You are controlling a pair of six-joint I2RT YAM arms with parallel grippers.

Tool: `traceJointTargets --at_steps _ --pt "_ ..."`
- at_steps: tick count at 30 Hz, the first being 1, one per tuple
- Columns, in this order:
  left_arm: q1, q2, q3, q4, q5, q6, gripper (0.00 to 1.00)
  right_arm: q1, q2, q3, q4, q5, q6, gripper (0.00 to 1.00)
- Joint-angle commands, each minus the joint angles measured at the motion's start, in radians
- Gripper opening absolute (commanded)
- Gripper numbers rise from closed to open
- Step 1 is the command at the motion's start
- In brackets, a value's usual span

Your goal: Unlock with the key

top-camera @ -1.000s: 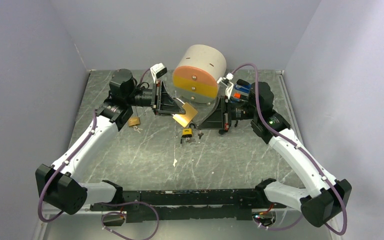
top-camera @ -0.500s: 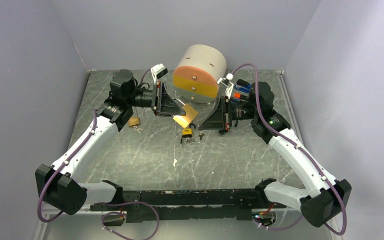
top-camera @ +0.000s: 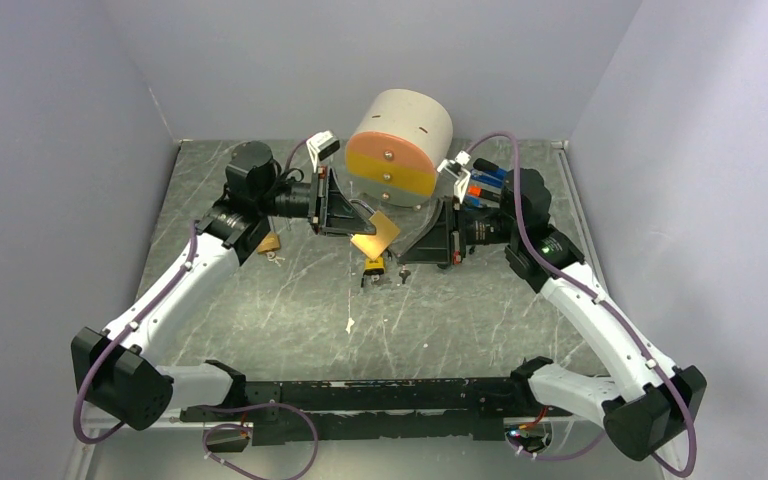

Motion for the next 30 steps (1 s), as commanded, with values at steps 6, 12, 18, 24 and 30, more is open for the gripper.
traceJointTargets --at_steps 6,12,18,24,30 --pt "-0.016 -0.039 0.006 0.098 0.025 0.0 0.03 0.0 0.007 0.029 0.067 0.004 0.009 0.0" --pt "-0.054 -0.03 0.008 0.099 0.036 0.01 0.03 0.001 0.056 0.083 0.024 0.027 0.009 0.0" --pt "-0.065 -0.036 0.011 0.09 0.04 0.015 0.03 -0.004 0.1 0.129 -0.031 0.08 -0.006 0.0" --pt "-0.07 -0.054 0.001 0.073 0.024 0.035 0.03 -0.015 0.105 0.119 0.063 0.086 0.087 0.0" --pt "-0.115 -0.057 -0.03 0.148 -0.019 0.022 0.03 -0.015 0.137 0.097 0.249 0.079 0.27 0.0"
